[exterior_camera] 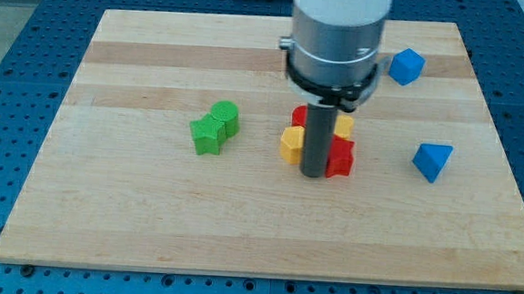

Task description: Push the green blocks to the top right

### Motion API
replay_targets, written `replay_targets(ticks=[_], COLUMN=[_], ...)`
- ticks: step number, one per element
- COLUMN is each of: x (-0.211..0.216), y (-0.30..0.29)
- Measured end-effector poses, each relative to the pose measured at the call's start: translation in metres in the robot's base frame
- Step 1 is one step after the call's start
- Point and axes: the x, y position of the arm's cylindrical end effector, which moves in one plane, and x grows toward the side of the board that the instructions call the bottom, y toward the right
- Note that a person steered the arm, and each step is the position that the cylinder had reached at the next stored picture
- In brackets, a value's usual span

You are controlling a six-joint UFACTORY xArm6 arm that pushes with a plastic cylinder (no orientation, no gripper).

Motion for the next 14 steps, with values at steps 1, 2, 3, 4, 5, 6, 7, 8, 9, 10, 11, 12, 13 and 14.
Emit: replay_targets(ticks=[1, 2, 3, 4, 5, 6, 7, 8, 9, 10, 11, 12, 13, 14], x=[0.0, 0.01, 0.035, 0.056, 0.058, 0.05, 0.051, 0.034, 0.009, -0.024, -0.068, -0.112, -0.14, -0.135], y=[0.002, -0.004, -0.048, -0.105, -0.158, -0.187, -0.188, -0.177, -0.161, -0.143, -0.125, -0.106, -0.094, -0.09])
